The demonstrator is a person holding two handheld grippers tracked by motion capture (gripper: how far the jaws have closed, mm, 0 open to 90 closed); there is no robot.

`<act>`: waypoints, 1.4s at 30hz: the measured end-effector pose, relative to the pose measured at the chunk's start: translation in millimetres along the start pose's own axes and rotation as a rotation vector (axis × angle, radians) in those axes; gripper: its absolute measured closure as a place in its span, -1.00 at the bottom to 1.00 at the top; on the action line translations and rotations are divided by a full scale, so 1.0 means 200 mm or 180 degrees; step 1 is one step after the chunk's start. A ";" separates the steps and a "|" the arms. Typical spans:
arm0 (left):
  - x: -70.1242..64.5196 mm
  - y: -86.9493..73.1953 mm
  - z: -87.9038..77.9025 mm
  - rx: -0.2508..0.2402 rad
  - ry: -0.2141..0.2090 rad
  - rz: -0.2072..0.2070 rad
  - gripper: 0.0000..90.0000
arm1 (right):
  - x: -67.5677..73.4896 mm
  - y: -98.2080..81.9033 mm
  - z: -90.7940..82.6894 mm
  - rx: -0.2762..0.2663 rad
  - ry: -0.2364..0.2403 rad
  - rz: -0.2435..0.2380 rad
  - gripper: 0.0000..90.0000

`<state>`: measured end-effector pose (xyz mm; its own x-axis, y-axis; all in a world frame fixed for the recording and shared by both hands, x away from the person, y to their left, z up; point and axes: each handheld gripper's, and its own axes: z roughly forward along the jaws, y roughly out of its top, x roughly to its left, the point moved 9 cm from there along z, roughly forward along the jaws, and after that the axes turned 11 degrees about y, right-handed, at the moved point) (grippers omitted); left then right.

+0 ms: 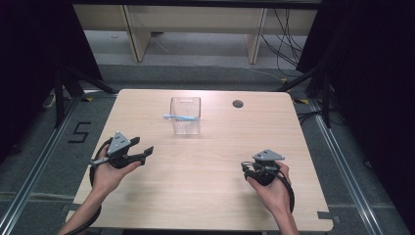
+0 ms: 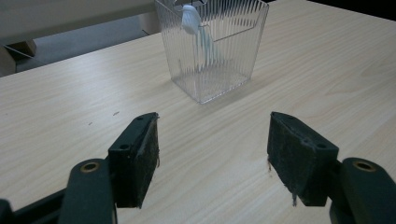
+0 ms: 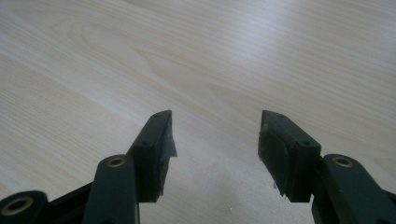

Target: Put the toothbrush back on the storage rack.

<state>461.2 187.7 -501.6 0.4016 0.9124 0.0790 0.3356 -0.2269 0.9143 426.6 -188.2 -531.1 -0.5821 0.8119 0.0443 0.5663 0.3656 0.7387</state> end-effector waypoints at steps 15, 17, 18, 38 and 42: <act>0.05 -0.18 -0.11 0.0002 0.0068 -0.0048 -0.30 | 0.01 0.00 0.01 -0.0006 0.0050 -0.0036 0.01; 0.06 -0.21 -0.12 0.0002 0.0090 -0.0053 -0.30 | 0.01 0.00 0.01 -0.0001 0.0056 -0.0047 0.01; 0.07 -0.22 -0.13 0.0001 0.0084 -0.0055 -0.30 | 0.02 -0.01 0.01 0.0037 0.0045 0.0052 0.01; 0.15 -0.38 -0.18 -0.0170 0.0183 -0.0179 -0.32 | 0.03 -0.02 0.03 0.0077 0.0016 0.0083 0.01; 0.15 -0.38 -0.19 -0.0237 0.0185 -0.0194 -0.33 | 0.04 -0.02 0.04 0.0080 0.0054 0.0055 0.01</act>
<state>415.8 246.0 -553.7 0.3316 0.9424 0.0434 0.2928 -0.1466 0.9449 424.8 -180.1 -540.2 -0.5817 0.8105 0.0685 0.5908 0.3631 0.7205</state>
